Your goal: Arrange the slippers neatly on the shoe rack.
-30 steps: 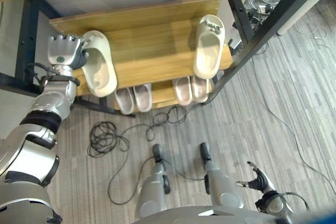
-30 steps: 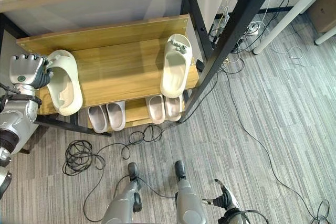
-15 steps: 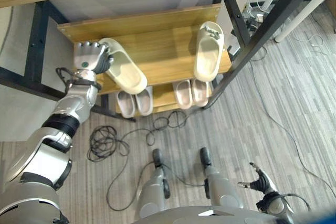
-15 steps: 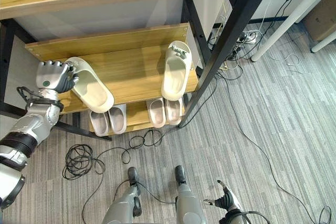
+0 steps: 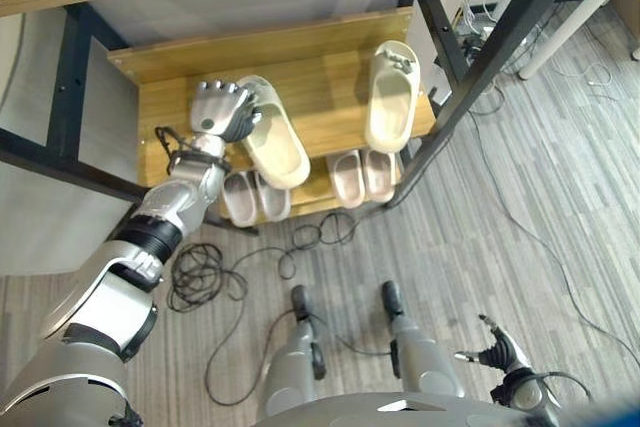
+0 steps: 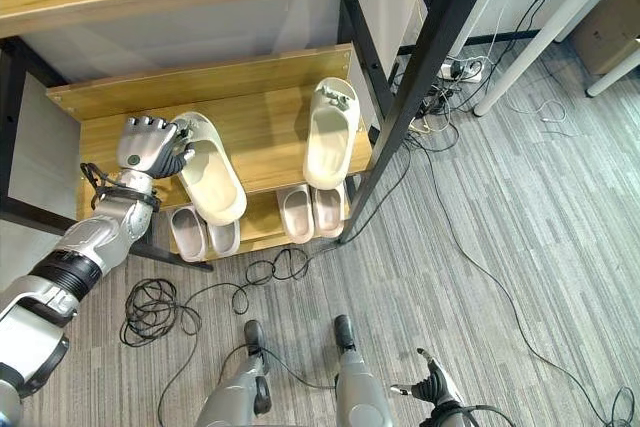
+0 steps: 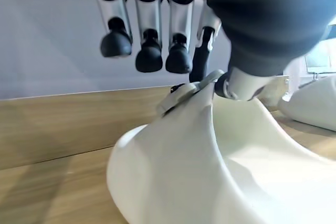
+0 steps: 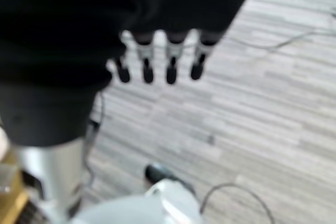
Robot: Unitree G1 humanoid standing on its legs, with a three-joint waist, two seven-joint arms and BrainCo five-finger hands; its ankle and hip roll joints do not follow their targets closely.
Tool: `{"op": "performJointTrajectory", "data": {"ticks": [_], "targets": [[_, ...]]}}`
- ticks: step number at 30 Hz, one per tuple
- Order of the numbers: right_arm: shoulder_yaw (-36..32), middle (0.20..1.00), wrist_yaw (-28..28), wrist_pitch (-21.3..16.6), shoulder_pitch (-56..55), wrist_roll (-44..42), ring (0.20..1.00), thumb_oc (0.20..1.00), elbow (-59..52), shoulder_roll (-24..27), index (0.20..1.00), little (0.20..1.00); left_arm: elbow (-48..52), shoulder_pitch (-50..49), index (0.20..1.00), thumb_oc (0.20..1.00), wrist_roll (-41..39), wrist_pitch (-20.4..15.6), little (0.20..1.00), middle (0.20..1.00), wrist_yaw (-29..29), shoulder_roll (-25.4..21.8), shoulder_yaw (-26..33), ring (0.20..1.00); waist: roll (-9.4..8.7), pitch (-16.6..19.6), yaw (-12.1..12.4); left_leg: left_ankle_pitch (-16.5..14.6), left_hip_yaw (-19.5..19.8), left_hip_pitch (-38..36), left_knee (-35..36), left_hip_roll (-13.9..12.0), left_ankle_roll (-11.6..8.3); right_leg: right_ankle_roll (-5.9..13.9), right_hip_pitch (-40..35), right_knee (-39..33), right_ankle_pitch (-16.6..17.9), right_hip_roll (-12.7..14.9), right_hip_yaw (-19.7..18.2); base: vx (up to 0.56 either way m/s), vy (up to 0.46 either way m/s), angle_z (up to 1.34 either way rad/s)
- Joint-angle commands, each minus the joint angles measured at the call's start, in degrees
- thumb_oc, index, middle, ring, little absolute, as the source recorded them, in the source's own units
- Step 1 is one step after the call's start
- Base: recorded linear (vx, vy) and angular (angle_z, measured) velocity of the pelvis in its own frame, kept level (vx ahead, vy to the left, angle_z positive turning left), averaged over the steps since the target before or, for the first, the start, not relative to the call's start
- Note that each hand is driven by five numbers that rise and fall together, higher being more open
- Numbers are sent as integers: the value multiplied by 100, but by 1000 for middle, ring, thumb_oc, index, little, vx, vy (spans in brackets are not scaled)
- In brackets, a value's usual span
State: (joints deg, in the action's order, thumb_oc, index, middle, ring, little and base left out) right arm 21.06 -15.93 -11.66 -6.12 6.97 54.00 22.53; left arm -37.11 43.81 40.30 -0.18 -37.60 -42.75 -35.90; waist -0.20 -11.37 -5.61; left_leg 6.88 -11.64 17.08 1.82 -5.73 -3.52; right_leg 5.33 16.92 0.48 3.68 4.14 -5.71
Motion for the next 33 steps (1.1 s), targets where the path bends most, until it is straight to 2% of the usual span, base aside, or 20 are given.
{"op": "performJointTrajectory", "data": {"ticks": [1,5,11,23,33], "targets": [[11,1000,-121,-6,283,16,1000,1000,-59,217,1000,1000,-329,892,200,200,527,90,200,200,13,152,-316,200,224,-43,-213,-773,433,590,-1009,159,89,289,412,856,-655,100,22,-25,3,-12],[24,1000,-183,-51,361,-23,1000,1000,-6,280,1000,1000,-873,1467,200,200,604,195,200,200,-27,239,-698,200,258,-71,-288,-747,403,695,-1019,155,88,303,531,865,-614,104,-2,-15,0,-2],[62,1000,-243,-47,414,-46,1000,1000,83,290,1000,1000,-1107,1830,200,200,493,225,200,200,-80,320,-865,200,279,-143,-381,-716,347,785,-1015,164,87,322,663,863,-559,118,-42,1,0,-6],[41,1000,-306,-50,512,-144,1000,1000,246,247,1000,1000,-959,1927,200,200,565,265,200,200,-104,469,-926,200,315,-182,-394,-725,336,887,-1053,184,90,321,774,883,-526,117,-45,11,-2,-4],[40,1000,-239,-60,567,-228,1000,1000,388,224,1000,1000,-446,2175,200,200,1048,245,200,200,-45,128,-1227,200,328,-94,-321,-761,446,879,-1072,205,82,327,694,898,-584,120,59,16,-3,4]]}}
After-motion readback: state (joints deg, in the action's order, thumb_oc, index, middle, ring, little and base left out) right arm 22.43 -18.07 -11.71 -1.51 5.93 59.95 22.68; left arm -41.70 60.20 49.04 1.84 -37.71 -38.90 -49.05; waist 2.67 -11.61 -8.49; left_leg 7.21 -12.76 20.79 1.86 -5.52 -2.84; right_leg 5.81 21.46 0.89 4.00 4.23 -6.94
